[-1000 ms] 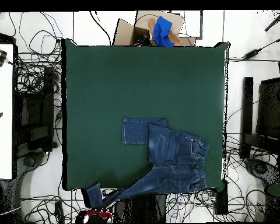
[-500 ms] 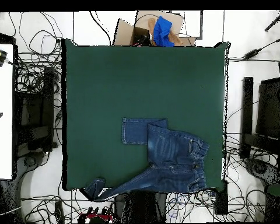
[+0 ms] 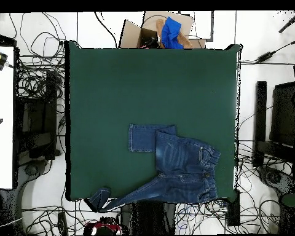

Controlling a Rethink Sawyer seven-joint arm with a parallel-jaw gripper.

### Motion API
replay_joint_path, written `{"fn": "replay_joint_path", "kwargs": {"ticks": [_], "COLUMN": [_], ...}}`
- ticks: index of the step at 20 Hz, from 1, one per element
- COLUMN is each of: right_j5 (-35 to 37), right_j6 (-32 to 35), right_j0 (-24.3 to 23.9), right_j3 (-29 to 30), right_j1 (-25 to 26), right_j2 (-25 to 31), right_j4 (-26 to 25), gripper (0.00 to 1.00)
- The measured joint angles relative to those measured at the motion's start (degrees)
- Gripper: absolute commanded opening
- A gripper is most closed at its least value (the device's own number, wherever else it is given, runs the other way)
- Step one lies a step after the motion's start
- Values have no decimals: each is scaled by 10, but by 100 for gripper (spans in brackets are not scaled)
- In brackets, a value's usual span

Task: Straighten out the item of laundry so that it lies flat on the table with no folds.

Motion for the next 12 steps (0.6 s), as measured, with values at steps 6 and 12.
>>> {"fn": "replay_joint_path", "kwargs": {"ticks": [6, 12], "right_j5": [0, 0], "right_j6": [0, 0], "right_j0": [-12, -49], "right_j3": [-3, -20], "right_j1": [2, 34], "right_j2": [0, 0], "right_j4": [-11, -58], "gripper": [0, 0]}}
